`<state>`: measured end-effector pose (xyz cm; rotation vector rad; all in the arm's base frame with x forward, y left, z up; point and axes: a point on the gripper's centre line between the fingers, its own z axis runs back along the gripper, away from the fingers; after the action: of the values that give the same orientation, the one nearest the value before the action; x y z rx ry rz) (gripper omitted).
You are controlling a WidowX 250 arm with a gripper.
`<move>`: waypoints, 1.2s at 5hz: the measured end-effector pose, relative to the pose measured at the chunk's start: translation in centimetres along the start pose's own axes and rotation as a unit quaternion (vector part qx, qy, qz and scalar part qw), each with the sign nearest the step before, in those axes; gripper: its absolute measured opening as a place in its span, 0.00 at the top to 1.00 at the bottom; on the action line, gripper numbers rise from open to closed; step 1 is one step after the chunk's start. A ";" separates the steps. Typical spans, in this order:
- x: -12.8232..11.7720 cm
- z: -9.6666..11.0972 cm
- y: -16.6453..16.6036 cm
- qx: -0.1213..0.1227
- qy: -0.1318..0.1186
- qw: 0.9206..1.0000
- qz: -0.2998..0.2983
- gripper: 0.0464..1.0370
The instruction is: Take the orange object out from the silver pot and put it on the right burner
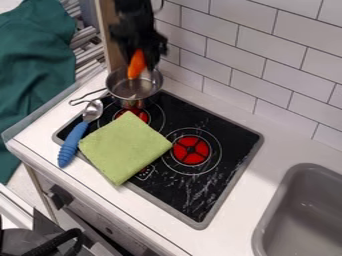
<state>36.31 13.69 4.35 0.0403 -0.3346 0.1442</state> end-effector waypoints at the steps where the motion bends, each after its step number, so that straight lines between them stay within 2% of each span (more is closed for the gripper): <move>1: -1.1 3.9 -5.1 0.001 -0.032 0.998 -0.048 0.52; 2: -4.3 4.4 -8.9 0.001 -0.003 0.998 -0.061 0.52; 3: -7.0 3.2 -13.4 -0.012 0.042 0.998 -0.053 0.52; 4: -8.7 0.7 -15.0 -0.035 0.092 0.995 0.006 0.52; 6: -7.0 -2.9 -16.1 -0.046 0.107 0.993 0.029 0.52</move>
<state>33.12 -3.01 -0.91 -0.0762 -0.1282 0.1880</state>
